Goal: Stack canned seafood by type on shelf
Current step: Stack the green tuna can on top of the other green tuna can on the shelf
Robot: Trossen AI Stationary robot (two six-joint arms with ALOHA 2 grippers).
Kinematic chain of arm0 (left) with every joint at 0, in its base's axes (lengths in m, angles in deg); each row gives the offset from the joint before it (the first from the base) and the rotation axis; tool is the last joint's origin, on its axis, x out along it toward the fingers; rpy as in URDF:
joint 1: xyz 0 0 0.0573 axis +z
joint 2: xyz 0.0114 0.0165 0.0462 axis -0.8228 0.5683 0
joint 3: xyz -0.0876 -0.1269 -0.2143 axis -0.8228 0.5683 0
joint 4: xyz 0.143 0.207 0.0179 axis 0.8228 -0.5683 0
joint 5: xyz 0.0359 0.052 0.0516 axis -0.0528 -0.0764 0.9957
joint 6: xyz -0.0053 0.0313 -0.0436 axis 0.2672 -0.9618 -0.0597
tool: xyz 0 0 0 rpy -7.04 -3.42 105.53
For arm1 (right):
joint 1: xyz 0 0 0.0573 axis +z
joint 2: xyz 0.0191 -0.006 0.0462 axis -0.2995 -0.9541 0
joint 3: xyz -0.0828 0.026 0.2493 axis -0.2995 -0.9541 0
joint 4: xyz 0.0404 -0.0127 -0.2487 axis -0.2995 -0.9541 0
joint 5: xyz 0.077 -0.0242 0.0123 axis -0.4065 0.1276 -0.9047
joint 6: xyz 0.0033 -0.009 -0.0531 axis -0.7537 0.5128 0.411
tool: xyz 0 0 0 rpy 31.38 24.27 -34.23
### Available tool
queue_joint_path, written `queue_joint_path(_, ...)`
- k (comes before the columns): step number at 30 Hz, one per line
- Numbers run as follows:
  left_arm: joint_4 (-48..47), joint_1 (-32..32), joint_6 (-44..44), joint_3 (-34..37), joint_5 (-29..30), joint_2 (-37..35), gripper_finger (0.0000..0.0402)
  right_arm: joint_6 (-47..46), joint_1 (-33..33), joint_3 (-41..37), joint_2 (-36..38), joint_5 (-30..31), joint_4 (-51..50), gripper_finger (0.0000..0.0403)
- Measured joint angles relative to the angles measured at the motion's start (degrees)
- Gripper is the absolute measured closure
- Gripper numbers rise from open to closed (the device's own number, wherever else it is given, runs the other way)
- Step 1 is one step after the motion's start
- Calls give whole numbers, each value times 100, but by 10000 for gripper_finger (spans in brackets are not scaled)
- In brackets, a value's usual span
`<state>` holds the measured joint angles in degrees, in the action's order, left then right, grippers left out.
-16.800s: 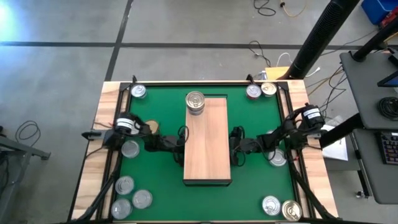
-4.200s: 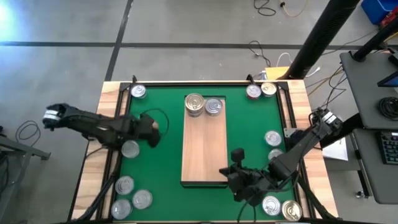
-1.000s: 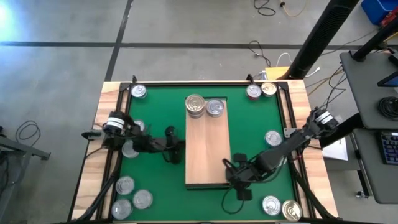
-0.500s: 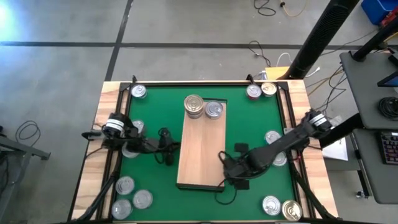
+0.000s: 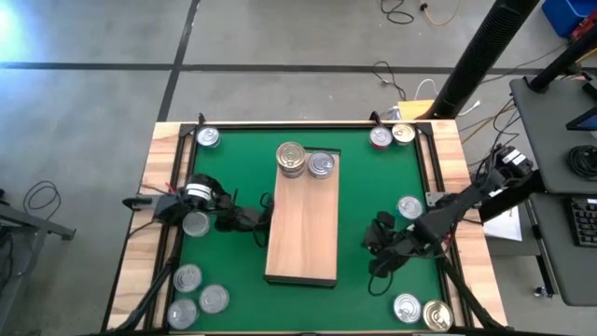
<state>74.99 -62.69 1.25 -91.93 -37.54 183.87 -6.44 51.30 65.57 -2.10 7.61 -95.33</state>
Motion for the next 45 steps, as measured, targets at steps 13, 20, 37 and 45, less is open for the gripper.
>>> queue_joint_path(13, -97, 50, 534, 944, 128, -627, 402, 2073, -507, -1466, 15, 564, 3099, 351)
queue_joint_path(20, -69, 52, 895, 1150, 194, -898, 402, 2244, -1028, -2385, -39, 564, 4977, 247)
queue_joint_path(37, -345, 108, 826, 676, 296, -667, 402, 2759, -1625, -2514, -616, 319, 5497, 7)
queue_joint_path(45, -356, 111, 952, 699, 306, -671, 402, 2948, -1838, -2469, -872, 259, 5510, 3)
